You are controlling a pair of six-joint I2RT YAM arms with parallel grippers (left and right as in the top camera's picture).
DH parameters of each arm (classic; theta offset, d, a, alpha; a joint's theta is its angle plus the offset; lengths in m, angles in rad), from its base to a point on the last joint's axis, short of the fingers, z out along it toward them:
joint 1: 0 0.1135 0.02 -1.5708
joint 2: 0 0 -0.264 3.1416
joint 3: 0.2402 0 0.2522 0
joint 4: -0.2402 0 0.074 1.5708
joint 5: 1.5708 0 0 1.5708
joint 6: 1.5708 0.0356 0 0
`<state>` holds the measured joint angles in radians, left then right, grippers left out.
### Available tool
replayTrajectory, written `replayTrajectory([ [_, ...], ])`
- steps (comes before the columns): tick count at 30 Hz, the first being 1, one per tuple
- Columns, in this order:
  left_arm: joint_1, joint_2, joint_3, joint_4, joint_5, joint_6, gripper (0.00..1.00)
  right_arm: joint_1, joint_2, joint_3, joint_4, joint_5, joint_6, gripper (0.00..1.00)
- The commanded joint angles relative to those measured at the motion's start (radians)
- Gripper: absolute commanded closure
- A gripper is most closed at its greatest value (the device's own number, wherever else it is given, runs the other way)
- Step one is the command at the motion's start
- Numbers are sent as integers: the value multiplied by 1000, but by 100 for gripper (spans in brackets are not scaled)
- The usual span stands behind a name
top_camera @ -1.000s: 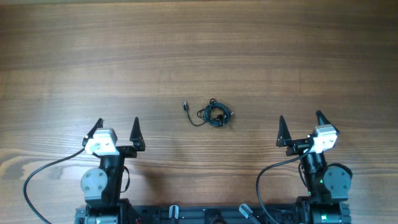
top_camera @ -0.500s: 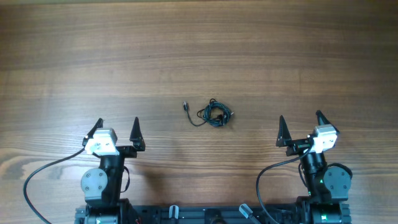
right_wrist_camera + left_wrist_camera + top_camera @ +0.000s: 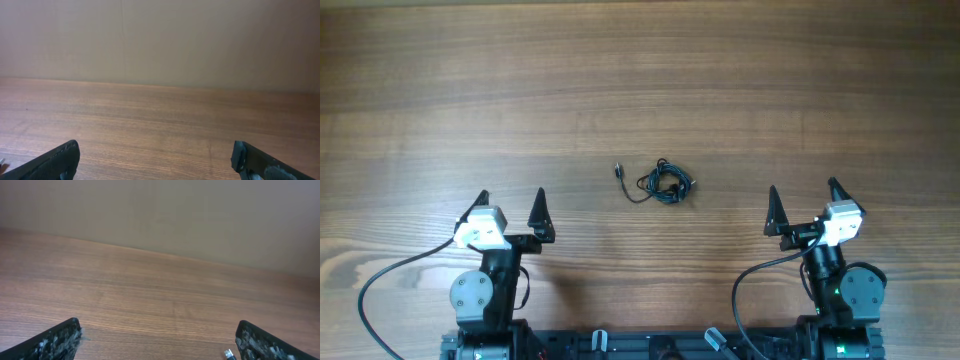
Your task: Untangle cables
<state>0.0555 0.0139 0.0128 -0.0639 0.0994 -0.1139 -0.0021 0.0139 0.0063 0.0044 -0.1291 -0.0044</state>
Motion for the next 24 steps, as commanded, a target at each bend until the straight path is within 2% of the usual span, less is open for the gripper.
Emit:
replayTrajectory([
  [1,8,-7,55,0,16,-26,0,5,-5,-1,2,17,5,0],
  [16,7,17,112,-1,56,-30,0,5,-5,-1,2,17,5,0],
  [18,7,56,132,0,101,-34,0,5,-5,-1,2,17,5,0],
  [21,7,173,200,-4,142,-107,0,5,-5,-1,2,17,5,0],
  [24,7,317,293,-35,179,-108,0,5,-5,-1,2,17,5,0],
])
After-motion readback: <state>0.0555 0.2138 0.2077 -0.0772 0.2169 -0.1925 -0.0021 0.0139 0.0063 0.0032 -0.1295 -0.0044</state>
